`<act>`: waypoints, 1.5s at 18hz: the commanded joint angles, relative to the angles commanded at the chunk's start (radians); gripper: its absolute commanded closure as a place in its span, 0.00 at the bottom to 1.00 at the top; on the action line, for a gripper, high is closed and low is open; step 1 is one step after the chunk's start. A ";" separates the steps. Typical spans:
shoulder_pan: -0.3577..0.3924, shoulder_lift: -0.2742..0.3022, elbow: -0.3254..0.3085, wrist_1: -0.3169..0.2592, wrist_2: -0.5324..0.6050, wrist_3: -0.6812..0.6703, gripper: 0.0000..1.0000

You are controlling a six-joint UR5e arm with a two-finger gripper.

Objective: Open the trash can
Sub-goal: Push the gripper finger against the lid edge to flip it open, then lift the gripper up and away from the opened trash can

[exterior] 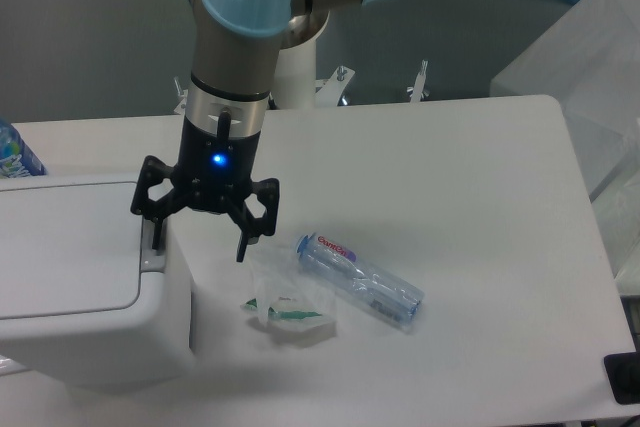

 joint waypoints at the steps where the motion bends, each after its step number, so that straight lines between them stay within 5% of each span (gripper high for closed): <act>1: 0.002 0.000 0.000 0.000 0.000 0.000 0.00; 10: 0.002 0.000 0.003 0.002 0.000 0.000 0.00; 14: 0.002 0.000 0.055 0.009 0.000 0.021 0.00; 17: 0.008 0.000 0.118 0.008 0.012 0.156 0.00; 22: 0.073 0.009 0.146 -0.015 0.305 0.388 0.00; 27: 0.176 0.026 0.143 -0.126 0.314 0.595 0.00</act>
